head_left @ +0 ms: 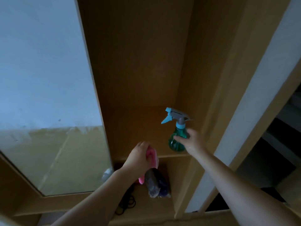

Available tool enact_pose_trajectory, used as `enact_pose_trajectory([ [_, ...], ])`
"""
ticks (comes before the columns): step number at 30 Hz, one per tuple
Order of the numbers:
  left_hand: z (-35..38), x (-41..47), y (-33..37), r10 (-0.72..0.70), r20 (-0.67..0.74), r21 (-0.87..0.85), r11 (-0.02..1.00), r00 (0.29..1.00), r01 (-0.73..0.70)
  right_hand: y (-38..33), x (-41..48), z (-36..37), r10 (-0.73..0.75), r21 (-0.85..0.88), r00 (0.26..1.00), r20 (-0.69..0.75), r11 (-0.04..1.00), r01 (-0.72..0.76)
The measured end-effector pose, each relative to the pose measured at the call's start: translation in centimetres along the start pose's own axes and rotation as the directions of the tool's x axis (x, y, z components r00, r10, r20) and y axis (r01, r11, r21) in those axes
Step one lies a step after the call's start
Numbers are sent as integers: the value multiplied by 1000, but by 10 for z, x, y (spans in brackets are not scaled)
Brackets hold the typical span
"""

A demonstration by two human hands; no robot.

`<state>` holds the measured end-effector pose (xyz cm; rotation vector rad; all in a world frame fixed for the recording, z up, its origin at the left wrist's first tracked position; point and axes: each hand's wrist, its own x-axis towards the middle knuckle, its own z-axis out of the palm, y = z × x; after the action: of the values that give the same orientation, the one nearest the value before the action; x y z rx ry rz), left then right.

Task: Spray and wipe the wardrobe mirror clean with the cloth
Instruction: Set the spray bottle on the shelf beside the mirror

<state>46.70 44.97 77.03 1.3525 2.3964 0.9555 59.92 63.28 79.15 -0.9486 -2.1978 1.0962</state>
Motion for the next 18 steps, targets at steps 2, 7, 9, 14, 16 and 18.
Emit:
enact_pose_trajectory([
  [2, 3, 5, 1, -4, -37, 6, 1000, 999, 4, 20, 27, 7, 42, 30, 997, 65, 999, -44],
  [7, 4, 20, -4, -32, -130, -18, 999, 991, 30, 59, 73, 40, 54, 29, 996, 77, 998, -57],
  [9, 5, 27, -7, -50, -153, -5, 999, 987, 49, 70, 88, 54, 78, 38, 992, 97, 996, -82],
  [14, 7, 42, -12, -86, -182, 5, 996, 980, 88, 85, 116, 74, 124, -12, 984, 132, 992, -123],
  [16, 8, 46, -13, -94, -182, 10, 995, 979, 97, 91, 124, 78, 127, -12, 984, 126, 992, -126],
  [18, 6, 51, -14, -100, -185, 4, 995, 978, 103, 94, 132, 81, 120, -12, 986, 113, 993, -120],
])
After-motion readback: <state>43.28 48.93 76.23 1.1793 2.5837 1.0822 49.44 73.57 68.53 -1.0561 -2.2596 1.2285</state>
